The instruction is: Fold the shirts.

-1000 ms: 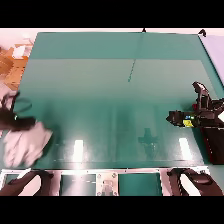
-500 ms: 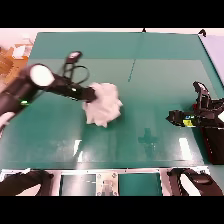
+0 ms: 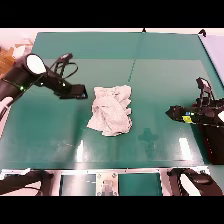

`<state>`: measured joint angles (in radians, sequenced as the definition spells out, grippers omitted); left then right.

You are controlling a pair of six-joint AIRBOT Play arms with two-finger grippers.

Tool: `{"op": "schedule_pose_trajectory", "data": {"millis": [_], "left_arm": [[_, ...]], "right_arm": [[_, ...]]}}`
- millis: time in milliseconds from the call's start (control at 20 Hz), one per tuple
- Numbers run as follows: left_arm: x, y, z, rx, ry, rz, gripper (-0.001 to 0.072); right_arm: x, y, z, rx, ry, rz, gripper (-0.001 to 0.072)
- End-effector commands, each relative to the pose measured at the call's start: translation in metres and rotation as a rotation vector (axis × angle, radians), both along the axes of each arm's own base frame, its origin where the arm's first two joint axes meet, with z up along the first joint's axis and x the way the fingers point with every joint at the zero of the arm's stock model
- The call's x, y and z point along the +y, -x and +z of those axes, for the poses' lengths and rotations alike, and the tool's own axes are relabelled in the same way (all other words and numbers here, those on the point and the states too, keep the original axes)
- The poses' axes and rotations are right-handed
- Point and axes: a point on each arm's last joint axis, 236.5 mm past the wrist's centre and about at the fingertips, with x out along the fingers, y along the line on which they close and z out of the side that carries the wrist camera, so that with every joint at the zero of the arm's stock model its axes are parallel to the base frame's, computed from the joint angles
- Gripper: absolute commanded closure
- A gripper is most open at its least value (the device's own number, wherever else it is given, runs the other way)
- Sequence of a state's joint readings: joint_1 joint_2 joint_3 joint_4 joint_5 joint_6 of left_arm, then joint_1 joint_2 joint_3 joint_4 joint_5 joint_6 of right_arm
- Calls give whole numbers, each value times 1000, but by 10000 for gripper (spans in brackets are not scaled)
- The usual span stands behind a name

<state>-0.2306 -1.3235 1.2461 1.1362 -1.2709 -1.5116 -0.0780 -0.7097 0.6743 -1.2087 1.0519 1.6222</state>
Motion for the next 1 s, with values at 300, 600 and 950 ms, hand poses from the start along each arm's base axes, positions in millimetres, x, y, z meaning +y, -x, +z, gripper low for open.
{"op": "schedule_pose_trajectory", "data": {"millis": [300, 600, 950], "left_arm": [[-41, 80, -109, 260, 165, 119, -2], [-55, 65, -127, 142, 155, 193, -1], [-53, 62, -127, 120, 148, 183, 293]], "right_arm": [[54, -110, -53, -15, -309, 30, 332], [140, -142, -110, 175, -414, 253, 345], [185, -134, -132, 249, -427, 356, 457]]}}
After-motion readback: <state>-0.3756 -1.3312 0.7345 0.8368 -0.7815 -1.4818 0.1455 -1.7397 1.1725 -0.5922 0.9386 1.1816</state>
